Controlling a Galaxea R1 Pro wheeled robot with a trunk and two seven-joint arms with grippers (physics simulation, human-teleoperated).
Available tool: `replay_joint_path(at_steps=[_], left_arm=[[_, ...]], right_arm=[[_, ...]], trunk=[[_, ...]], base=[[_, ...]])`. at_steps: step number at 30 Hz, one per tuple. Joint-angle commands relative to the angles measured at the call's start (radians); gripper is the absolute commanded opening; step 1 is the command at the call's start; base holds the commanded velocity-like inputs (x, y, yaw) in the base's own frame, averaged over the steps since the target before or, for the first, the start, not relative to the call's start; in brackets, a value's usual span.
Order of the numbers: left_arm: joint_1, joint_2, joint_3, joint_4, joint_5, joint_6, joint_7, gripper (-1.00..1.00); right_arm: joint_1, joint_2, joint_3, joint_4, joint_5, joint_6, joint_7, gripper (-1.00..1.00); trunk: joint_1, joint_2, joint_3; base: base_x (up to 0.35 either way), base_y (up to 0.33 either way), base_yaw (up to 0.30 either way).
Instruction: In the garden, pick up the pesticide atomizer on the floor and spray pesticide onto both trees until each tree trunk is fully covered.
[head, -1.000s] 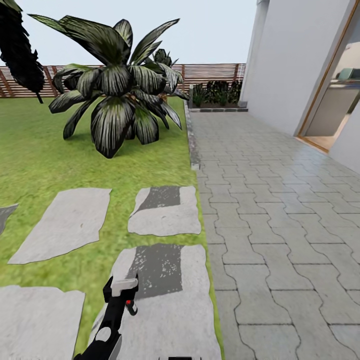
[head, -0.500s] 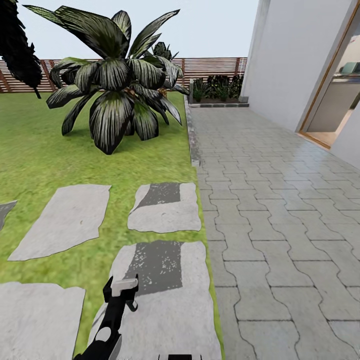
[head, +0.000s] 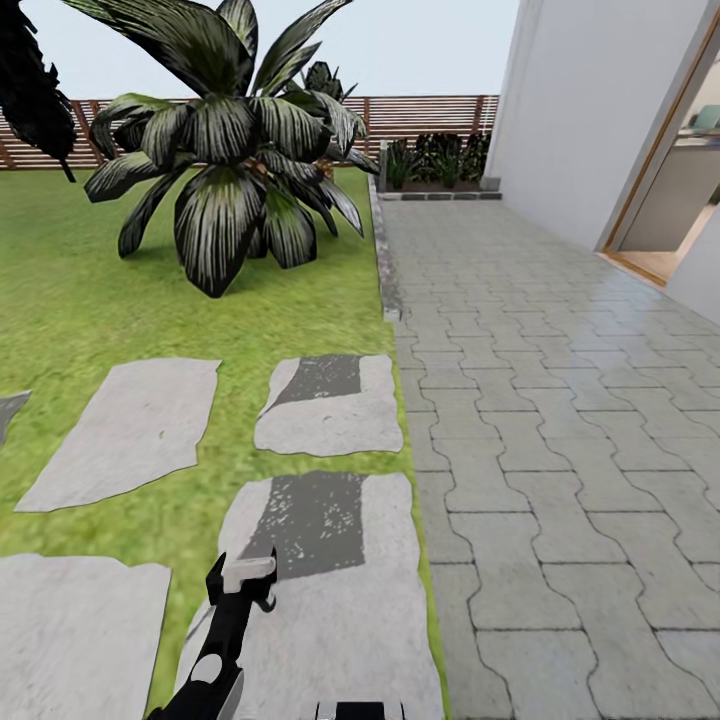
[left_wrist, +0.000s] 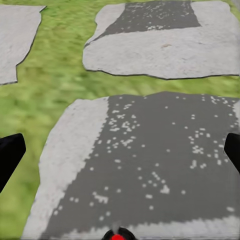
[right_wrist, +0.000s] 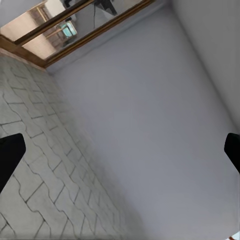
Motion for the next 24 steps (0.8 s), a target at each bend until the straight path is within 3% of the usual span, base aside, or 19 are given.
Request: replay_joint_path(at_steps=[1, 24], left_arm=[[-0.001, -0.001, 0.004, 0.001, -0.01, -0.003, 0.004, 1.0], [-0.001, -0.001, 0.004, 0.001, -0.01, -0.004, 0.004, 1.0]], right_arm=[[-0.001, 0.0, 0.004, 0.001, -0.006, -0.004, 0.0, 1.0], [-0.001, 0.0, 0.004, 0.001, -0.006, -0.004, 0.0, 1.0]], trunk=[[0.0, -0.001, -0.005], [0.007, -0.004, -0.067]], base=[[0.0, 0.0, 0.0], [0.0, 0.0, 0.0]])
